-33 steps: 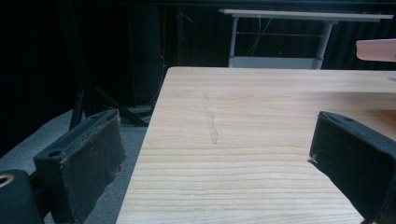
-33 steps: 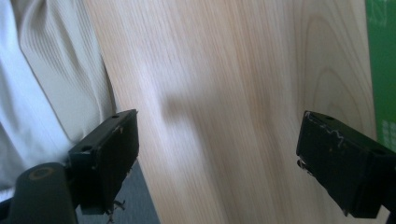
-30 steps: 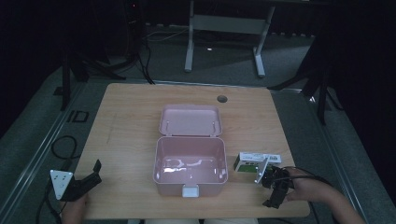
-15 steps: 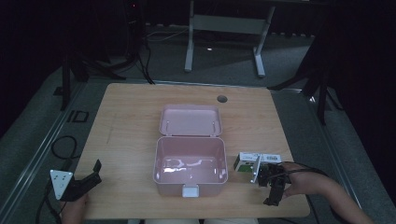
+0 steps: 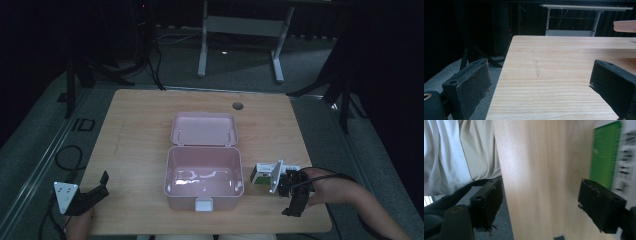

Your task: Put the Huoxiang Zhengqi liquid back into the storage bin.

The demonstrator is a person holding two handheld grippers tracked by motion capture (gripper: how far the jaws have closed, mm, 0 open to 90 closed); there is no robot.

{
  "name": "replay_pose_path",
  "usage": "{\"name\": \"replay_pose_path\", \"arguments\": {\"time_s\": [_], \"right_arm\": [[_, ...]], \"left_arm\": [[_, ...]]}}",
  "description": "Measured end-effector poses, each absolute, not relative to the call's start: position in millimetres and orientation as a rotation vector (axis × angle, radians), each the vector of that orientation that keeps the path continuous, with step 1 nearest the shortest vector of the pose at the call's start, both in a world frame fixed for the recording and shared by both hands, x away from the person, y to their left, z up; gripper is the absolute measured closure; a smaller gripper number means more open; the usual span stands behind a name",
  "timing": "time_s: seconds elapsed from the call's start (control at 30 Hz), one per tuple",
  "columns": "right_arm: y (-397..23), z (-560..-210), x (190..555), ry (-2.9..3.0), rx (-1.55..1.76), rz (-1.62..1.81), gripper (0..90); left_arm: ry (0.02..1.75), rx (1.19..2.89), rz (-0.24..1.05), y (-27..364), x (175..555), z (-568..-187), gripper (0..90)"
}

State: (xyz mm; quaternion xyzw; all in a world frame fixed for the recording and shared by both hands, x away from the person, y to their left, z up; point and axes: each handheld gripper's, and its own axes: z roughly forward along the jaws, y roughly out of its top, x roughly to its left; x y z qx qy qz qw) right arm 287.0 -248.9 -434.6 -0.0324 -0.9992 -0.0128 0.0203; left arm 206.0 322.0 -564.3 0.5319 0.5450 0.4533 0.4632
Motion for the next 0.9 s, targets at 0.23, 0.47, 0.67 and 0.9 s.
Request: {"name": "replay_pose_path", "arguments": {"time_s": [0.23,0.47,0.67,0.9], "right_arm": [[-252.9,-402.8,300.7,-3.159,-0.111,-0.068,22.2],[-255.9,-395.7,319.1,-3.175,-0.155,-0.058,23.1],[-257.3,-400.2,335.0,-3.170,-0.180,-0.039,25.6],[-255.8,-412.9,352.7,-3.179,-0.187,0.002,32.9]], "left_arm": [[1.339,1.309,1.112,322.1,206.2,-564.2,3.4],[1.339,1.311,1.111,322.2,206.3,-564.2,3.4],[1.338,1.314,1.108,322.3,206.5,-564.1,3.3],[1.338,1.316,1.106,322.1,206.7,-564.1,3.4]]}}
